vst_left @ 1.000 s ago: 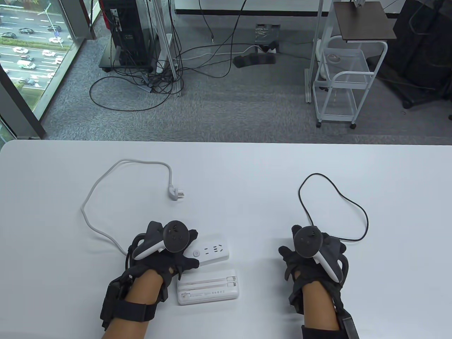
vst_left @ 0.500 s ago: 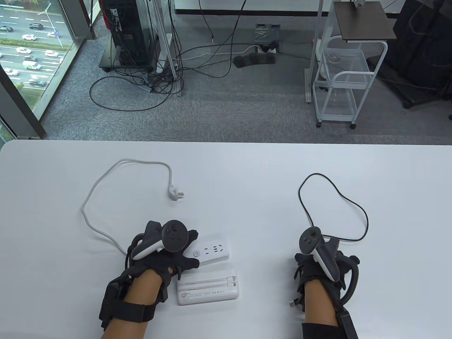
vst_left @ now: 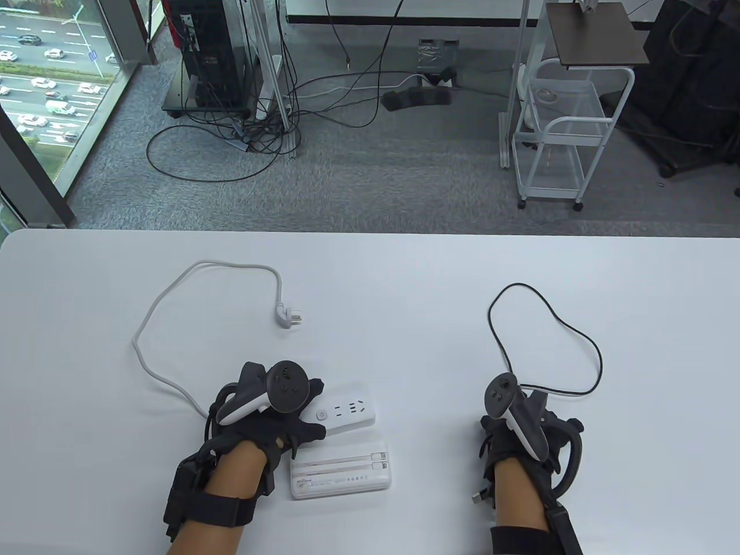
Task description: Charge the battery pack
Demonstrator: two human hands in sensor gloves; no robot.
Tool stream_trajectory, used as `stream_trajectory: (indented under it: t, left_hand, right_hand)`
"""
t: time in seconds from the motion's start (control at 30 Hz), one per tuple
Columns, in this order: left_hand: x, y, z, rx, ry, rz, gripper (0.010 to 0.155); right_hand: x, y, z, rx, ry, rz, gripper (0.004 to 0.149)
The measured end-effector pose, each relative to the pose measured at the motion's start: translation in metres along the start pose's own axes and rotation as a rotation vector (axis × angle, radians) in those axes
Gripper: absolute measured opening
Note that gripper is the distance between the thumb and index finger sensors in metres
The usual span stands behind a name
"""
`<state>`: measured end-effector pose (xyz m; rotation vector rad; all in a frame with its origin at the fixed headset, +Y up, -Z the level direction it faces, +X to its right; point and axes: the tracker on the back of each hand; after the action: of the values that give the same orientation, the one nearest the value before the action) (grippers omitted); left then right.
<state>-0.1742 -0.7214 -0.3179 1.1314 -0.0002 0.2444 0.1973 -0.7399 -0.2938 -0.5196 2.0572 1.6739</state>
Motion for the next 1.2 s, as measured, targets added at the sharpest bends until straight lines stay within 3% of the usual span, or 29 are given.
stream_trajectory:
  t: [0.23,0.7,1.0,1.2]
  left_hand:
    - [0.002,-0.001,0.001,-0.006,-0.006,0.006,0.087]
    - [0.004,-0.003,0.003,-0.005,-0.003,0.033,0.079]
    - [0.007,-0.004,0.006,-0.004,-0.012,0.038,0.077]
    - [0.006,-0.006,0.008,-0.001,-0.011,0.03,0.075]
  right_hand:
    - [0.001,0.003,0.006,-0.001,-0.038,0.005,0.073]
    - [0.007,0.022,0.026,0.082,-0.498,0.151,0.061]
    - [0.03,0.029,0.027,0.201,-0.682,0.322,0.062]
    - [0.055,0.037,0.033,0.243,-0.704,0.485,0.065]
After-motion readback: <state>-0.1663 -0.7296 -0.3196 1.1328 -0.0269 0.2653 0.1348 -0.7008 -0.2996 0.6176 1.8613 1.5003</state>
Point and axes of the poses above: the tracker on the back of each hand, its own x axis roughly to the thumb side, its own y axis roughly from the fingertips to the wrist, z = x × y, and after that the axes turned 9 degrees about -z, right-handed
